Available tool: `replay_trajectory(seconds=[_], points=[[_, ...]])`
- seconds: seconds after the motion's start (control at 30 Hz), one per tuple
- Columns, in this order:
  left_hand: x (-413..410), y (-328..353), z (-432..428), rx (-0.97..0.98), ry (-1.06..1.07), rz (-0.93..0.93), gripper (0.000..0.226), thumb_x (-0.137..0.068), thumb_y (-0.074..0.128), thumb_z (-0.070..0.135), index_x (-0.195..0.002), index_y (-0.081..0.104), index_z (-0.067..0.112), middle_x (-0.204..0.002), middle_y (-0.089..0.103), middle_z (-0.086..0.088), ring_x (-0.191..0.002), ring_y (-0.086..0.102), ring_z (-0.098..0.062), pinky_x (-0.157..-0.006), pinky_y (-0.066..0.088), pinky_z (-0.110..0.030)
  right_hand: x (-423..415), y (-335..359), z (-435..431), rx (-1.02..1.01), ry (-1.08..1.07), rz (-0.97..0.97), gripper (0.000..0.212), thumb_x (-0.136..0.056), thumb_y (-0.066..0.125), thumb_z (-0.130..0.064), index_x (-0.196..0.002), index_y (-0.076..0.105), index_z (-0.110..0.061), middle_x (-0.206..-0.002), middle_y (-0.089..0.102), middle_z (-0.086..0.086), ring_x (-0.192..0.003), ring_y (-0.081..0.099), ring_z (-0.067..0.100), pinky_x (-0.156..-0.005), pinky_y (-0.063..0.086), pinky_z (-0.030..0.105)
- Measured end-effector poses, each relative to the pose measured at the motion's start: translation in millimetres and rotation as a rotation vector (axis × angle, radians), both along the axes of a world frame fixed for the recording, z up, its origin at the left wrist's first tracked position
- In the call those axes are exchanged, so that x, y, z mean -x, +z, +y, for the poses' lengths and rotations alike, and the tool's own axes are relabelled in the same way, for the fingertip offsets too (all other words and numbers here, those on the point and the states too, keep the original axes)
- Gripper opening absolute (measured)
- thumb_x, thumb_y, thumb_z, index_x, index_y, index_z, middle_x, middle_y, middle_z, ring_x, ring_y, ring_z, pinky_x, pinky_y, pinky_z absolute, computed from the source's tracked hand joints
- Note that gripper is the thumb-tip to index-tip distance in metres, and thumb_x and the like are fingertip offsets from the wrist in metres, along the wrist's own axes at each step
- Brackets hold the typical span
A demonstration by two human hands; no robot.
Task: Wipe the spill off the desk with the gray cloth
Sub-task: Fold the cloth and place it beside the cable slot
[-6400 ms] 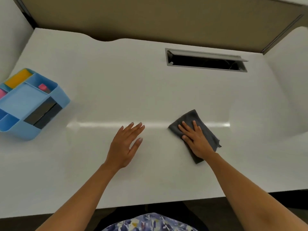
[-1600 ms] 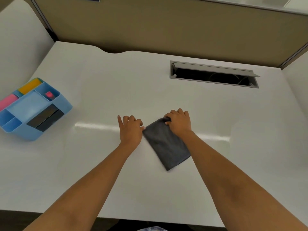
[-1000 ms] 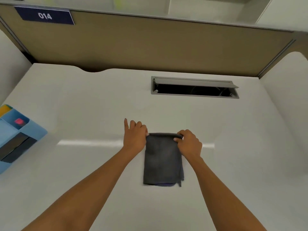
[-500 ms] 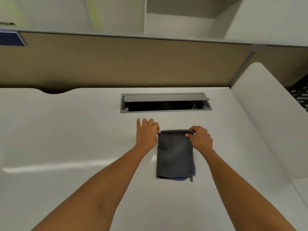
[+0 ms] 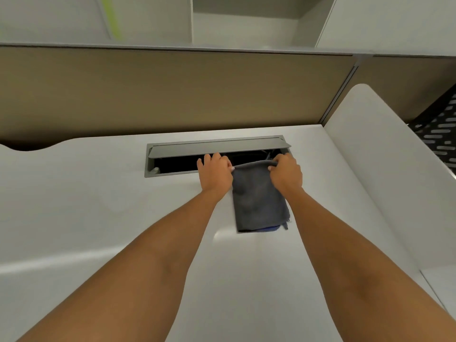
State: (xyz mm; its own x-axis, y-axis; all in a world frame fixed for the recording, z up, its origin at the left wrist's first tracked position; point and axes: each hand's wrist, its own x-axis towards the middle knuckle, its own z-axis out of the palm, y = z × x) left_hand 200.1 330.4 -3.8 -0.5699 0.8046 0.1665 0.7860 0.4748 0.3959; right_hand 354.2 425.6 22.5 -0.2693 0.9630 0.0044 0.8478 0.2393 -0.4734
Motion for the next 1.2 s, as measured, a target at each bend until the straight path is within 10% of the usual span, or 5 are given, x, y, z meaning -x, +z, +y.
replay_trajectory(seconds=[0.27, 0.53, 1.2], points=[[-25, -38, -28, -0.038, -0.264, -0.219, 0.044, -0.089, 0.061, 0.045, -0.125, 0.056, 0.022, -0.129, 0.054, -0.001, -0.117, 0.05, -0.023, -0.1, 0.043, -0.038, -13, -50, -39, -0.123, 0.084, 0.166, 0.05, -0.093, 0.056, -0.023, -0.14, 0.037, -0.019, -0.143, 0.045, 0.005, -0.12, 0.049, 0.029, -0.094, 0.045, 0.041], [-31, -64, -41, 0.297, -0.501, 0.144, 0.081, -0.085, 0.024, 0.077, -0.152, 0.017, 0.031, -0.161, 0.016, 0.006, -0.15, -0.005, -0.025, -0.115, -0.013, -0.056, -27, -99, -55, -0.124, 0.355, -0.219, 0.055, -0.102, 0.024, -0.042, -0.153, 0.011, -0.025, -0.161, 0.011, -0.005, -0.149, 0.002, 0.02, -0.119, -0.003, 0.045], [-51, -33, -19, 0.505, -0.438, 0.165, 0.083, -0.088, 0.027, 0.074, -0.153, 0.007, 0.026, -0.163, 0.007, 0.002, -0.149, -0.013, -0.028, -0.112, -0.016, -0.059, -29, -89, -29, -0.036, 0.377, -0.363, 0.055, -0.103, 0.016, -0.042, -0.153, -0.002, -0.025, -0.162, -0.002, -0.003, -0.148, -0.005, 0.023, -0.12, 0.001, 0.04]])
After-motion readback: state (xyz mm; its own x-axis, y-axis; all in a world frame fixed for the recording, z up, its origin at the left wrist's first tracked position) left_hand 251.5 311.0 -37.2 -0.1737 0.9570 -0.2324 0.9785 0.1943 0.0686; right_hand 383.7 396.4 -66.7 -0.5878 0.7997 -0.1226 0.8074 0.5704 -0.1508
